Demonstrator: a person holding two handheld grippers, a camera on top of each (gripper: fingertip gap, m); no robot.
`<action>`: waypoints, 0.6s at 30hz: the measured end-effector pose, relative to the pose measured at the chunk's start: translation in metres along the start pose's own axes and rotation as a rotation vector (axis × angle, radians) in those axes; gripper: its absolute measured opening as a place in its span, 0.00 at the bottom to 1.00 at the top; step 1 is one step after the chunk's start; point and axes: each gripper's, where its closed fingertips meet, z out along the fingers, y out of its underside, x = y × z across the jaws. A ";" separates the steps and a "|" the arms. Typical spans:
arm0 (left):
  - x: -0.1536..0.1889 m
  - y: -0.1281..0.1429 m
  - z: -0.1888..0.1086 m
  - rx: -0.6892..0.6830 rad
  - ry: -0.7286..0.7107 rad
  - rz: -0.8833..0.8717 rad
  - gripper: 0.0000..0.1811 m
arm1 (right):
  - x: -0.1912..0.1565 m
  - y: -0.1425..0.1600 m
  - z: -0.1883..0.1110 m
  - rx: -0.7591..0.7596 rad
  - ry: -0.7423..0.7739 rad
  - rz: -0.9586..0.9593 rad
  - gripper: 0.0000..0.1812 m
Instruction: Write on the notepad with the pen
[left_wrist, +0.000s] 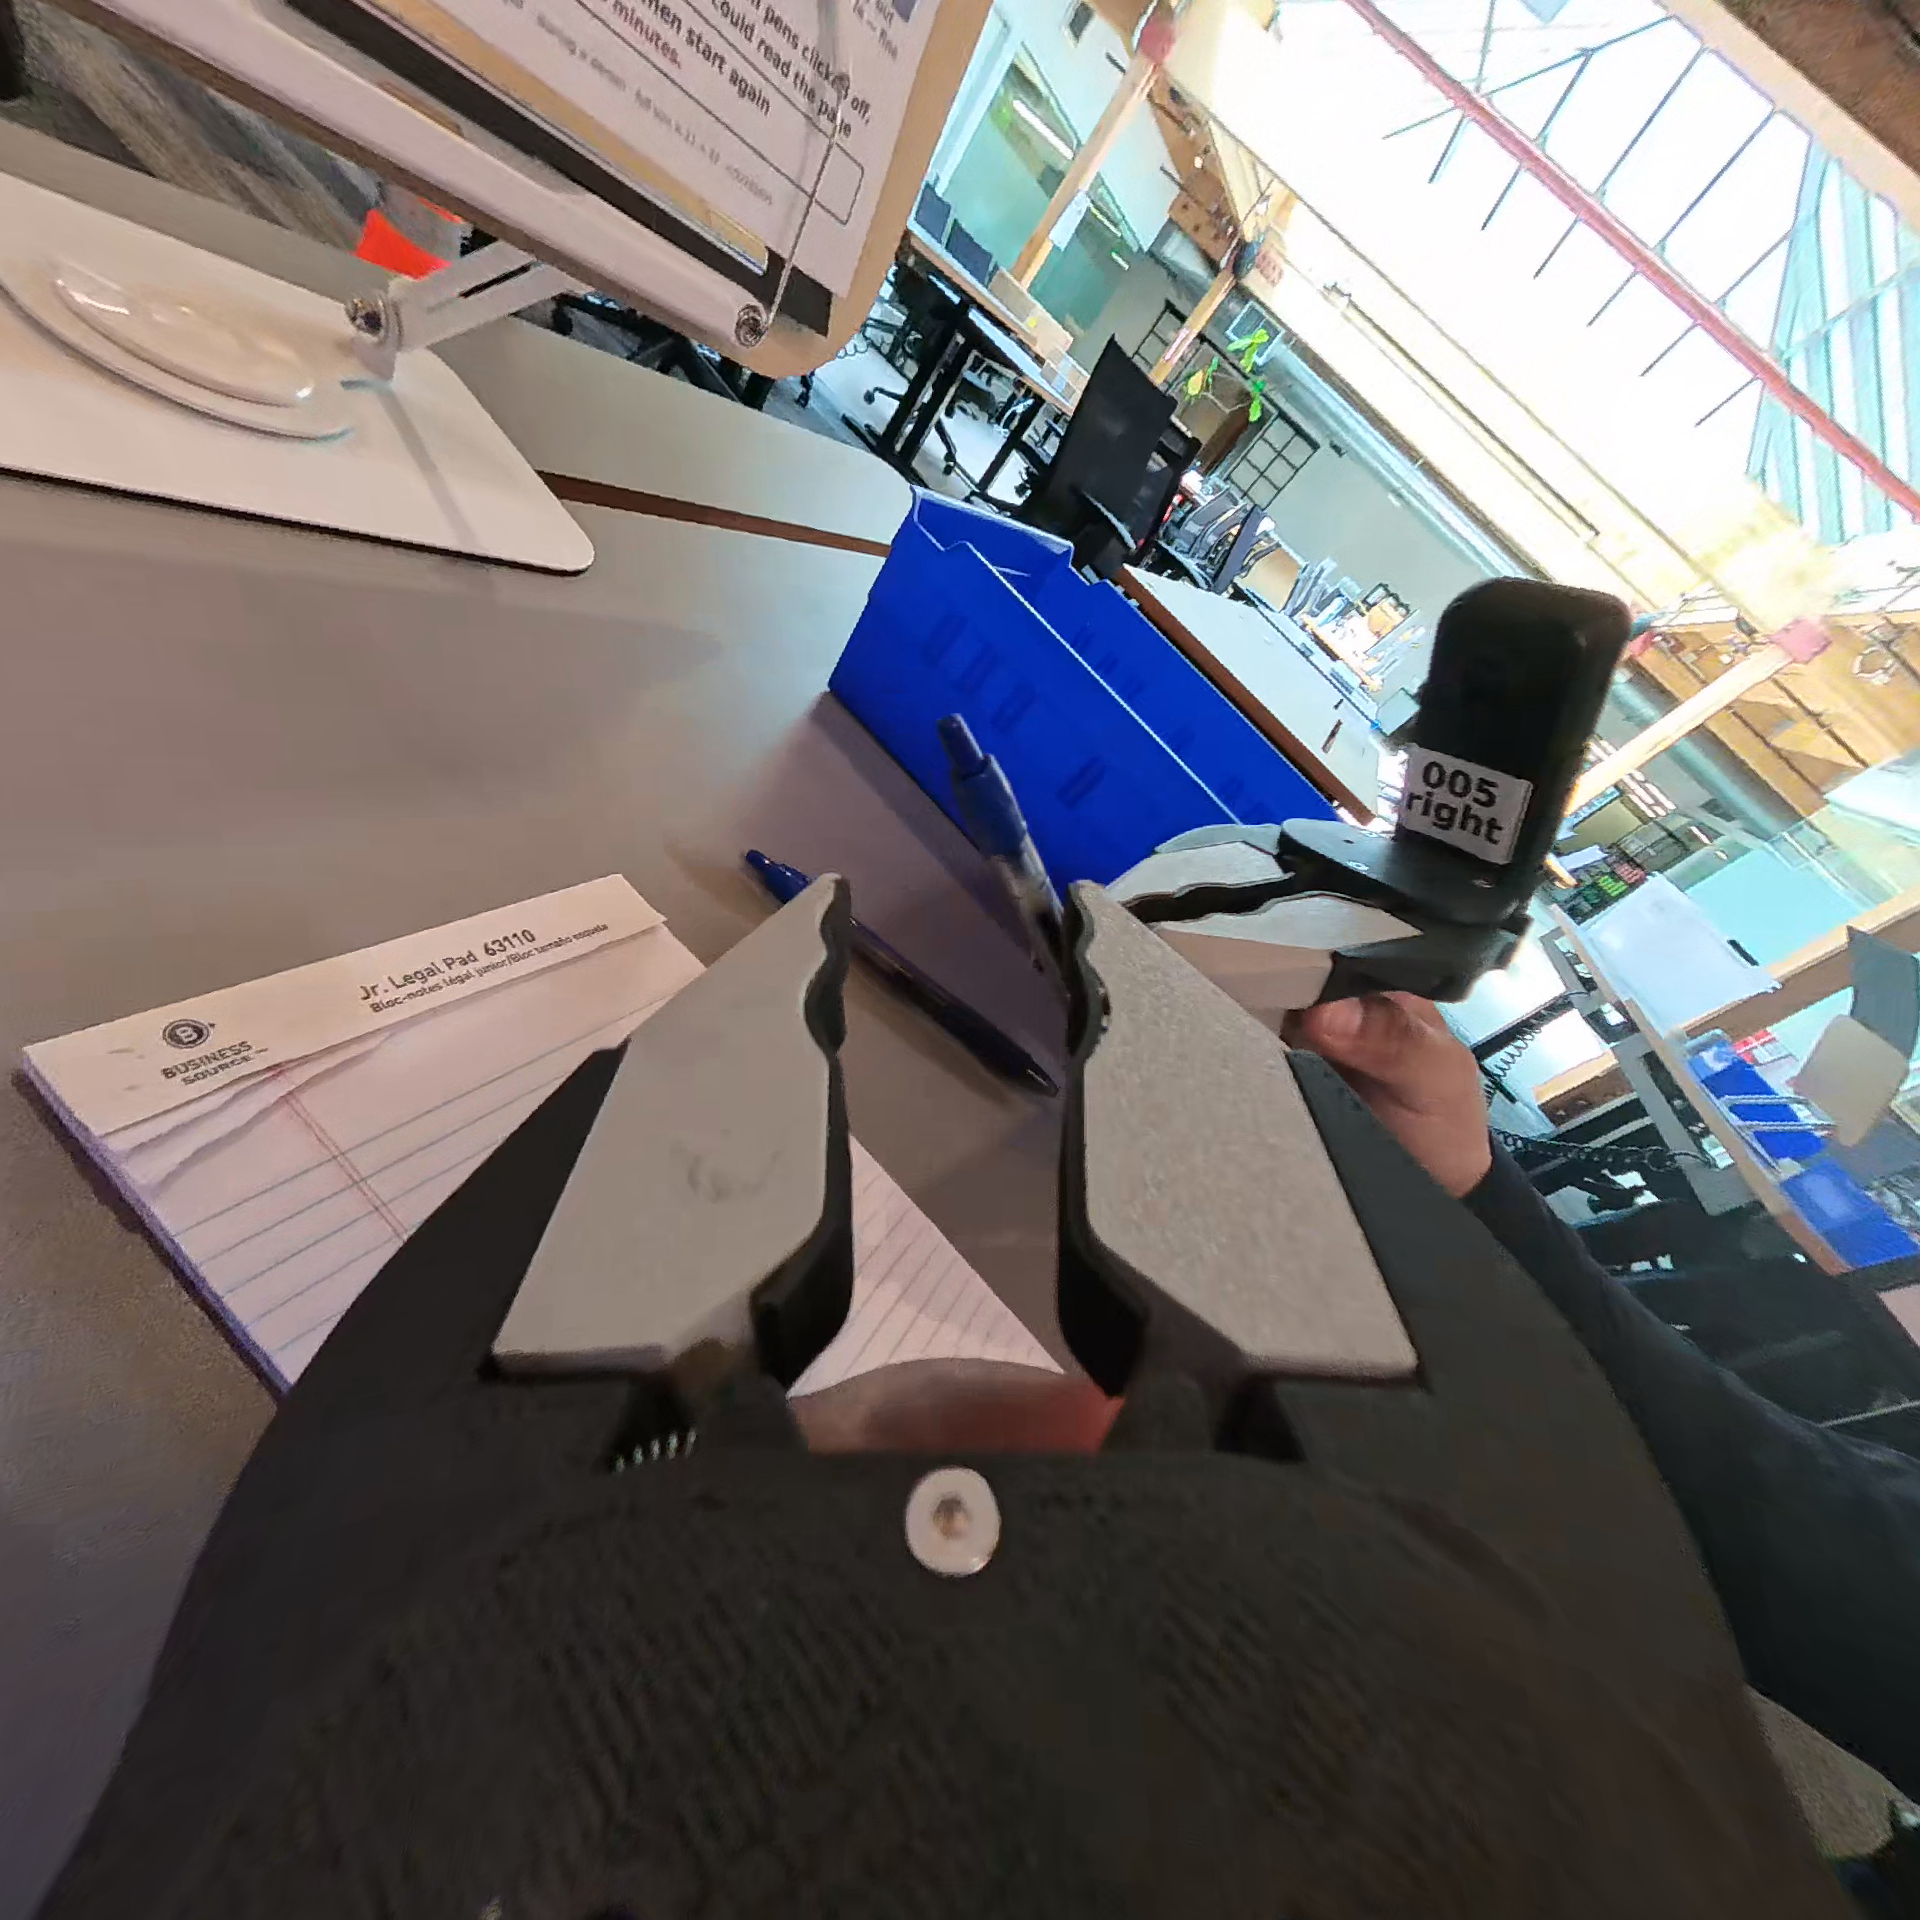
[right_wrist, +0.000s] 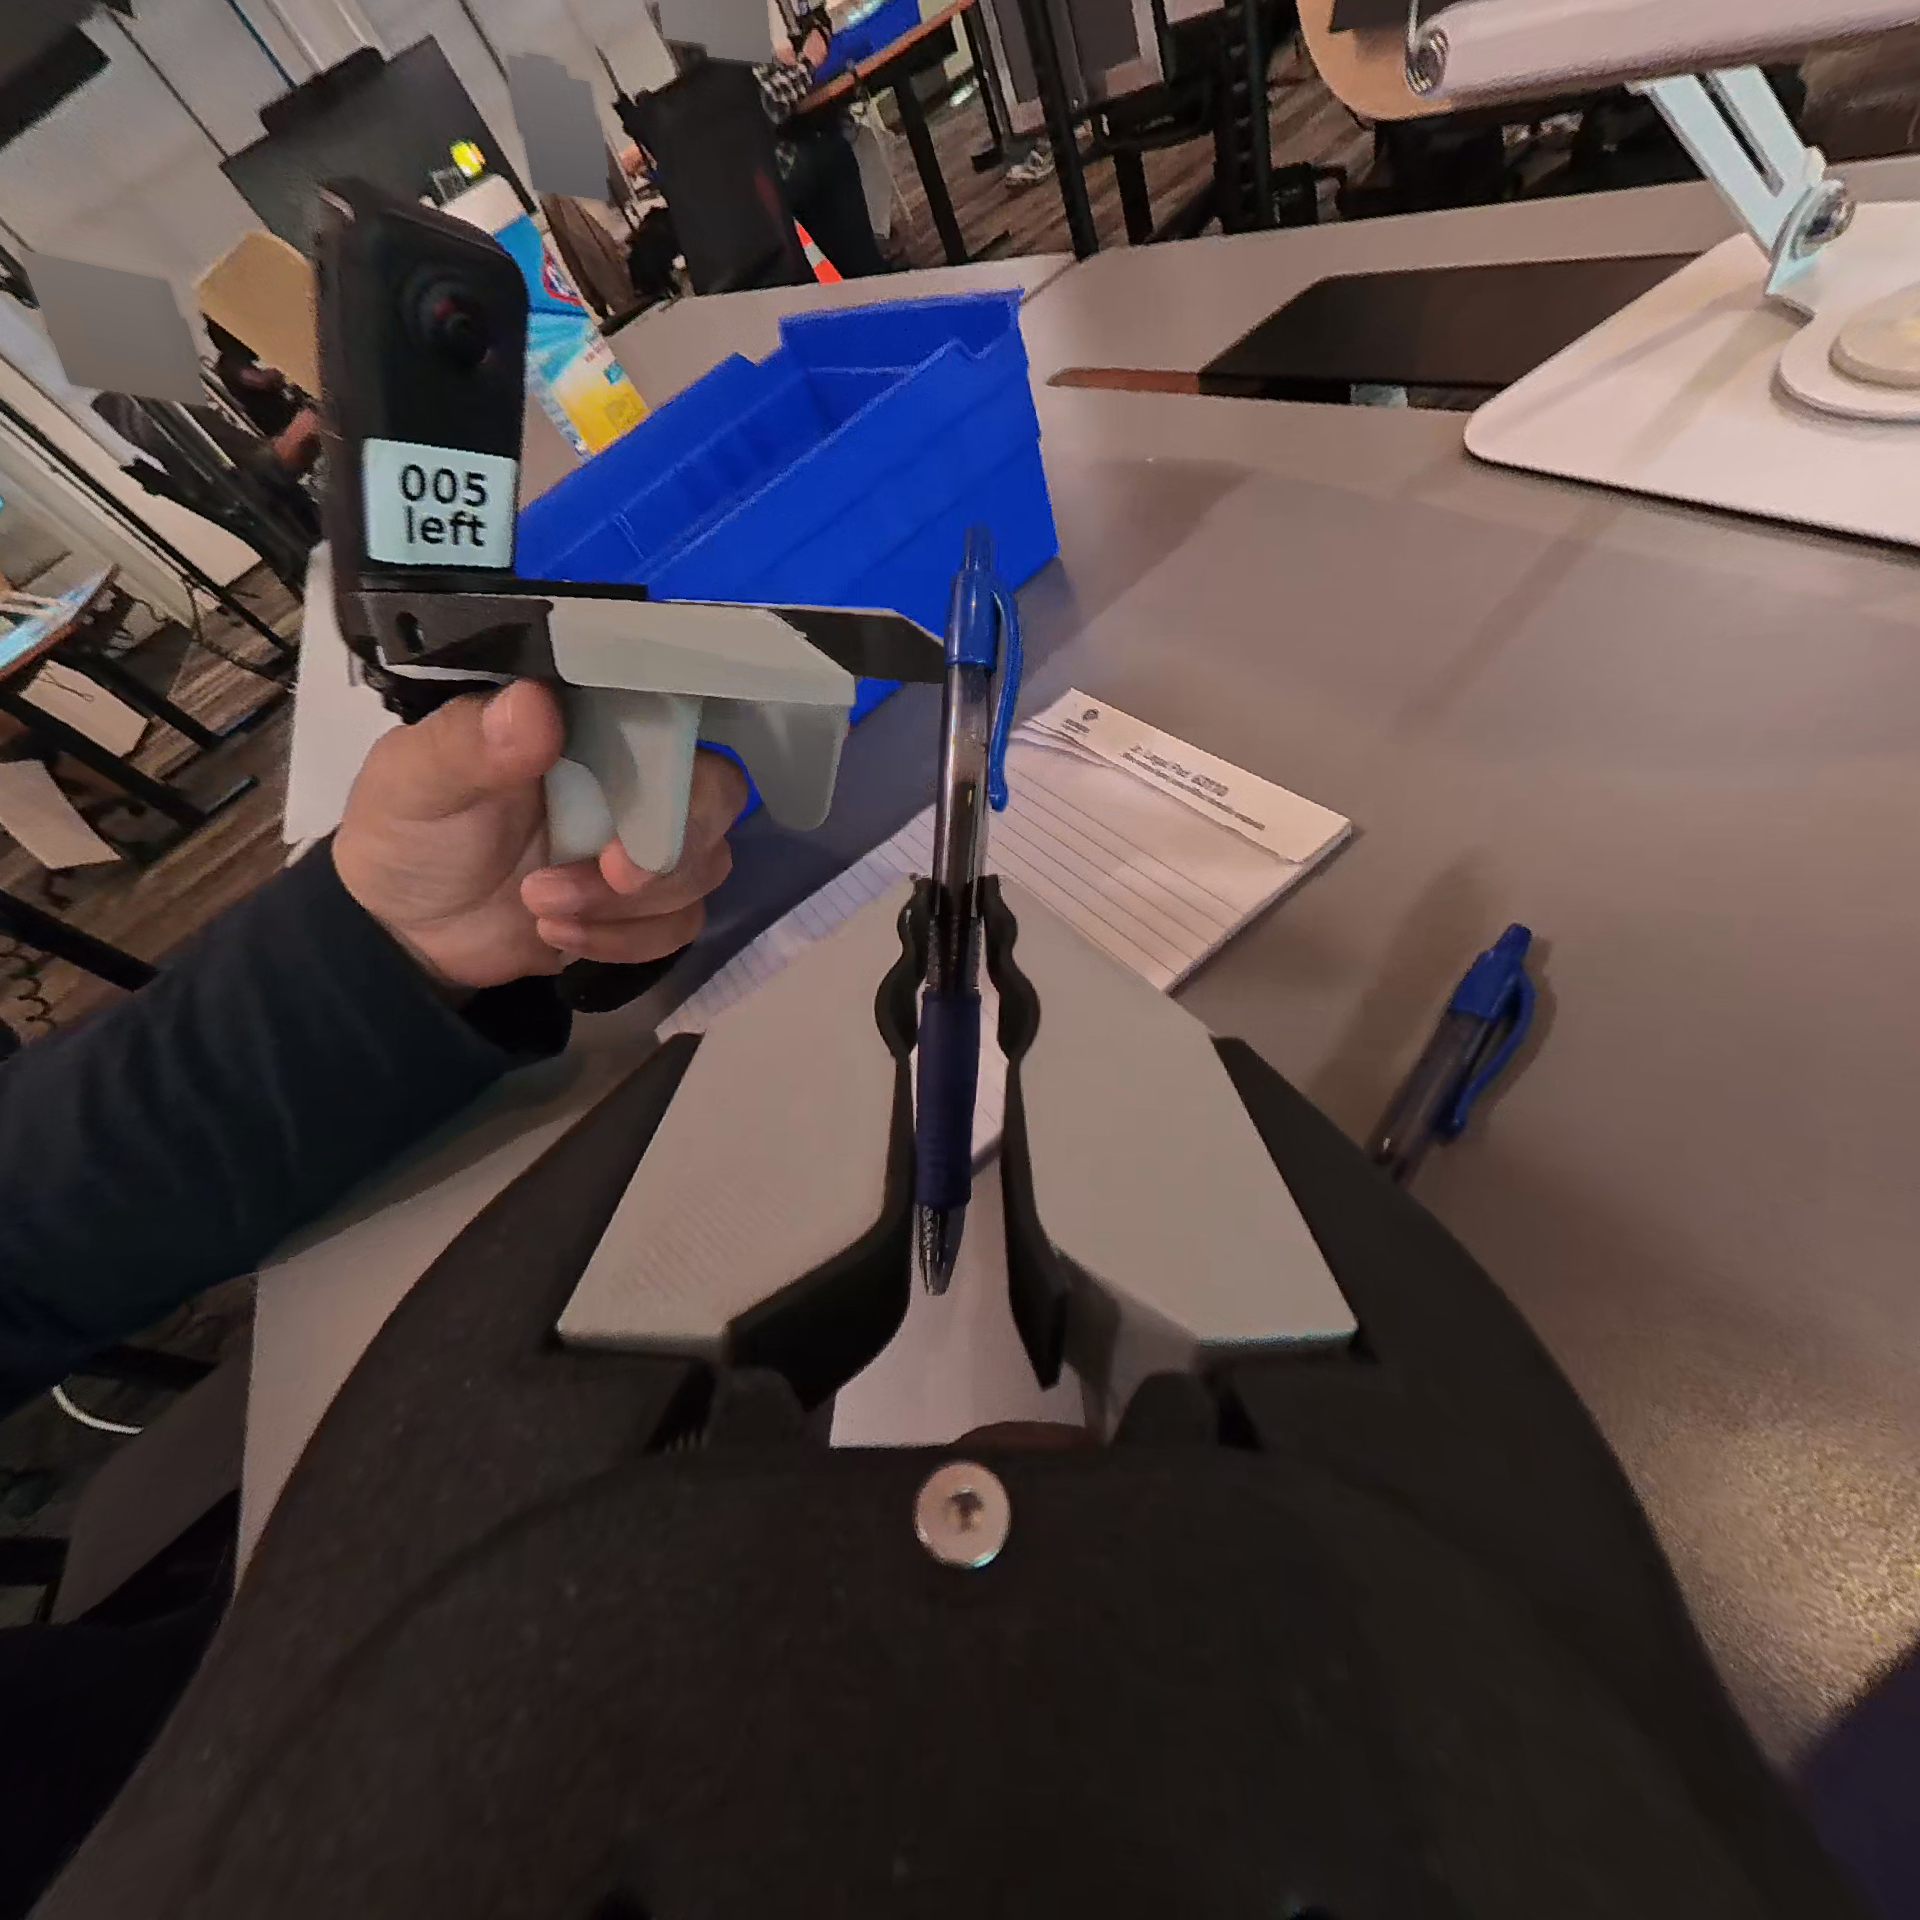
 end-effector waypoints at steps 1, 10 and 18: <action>0.001 0.000 0.000 0.000 0.008 -0.001 0.21 | -0.003 -0.001 0.000 0.007 -0.010 -0.007 0.03; 0.029 -0.010 -0.005 0.059 0.145 0.017 0.08 | -0.031 -0.010 0.003 0.068 -0.105 -0.069 0.04; 0.041 -0.007 -0.005 0.057 0.194 0.072 0.05 | -0.037 -0.005 0.008 0.050 -0.113 -0.097 0.03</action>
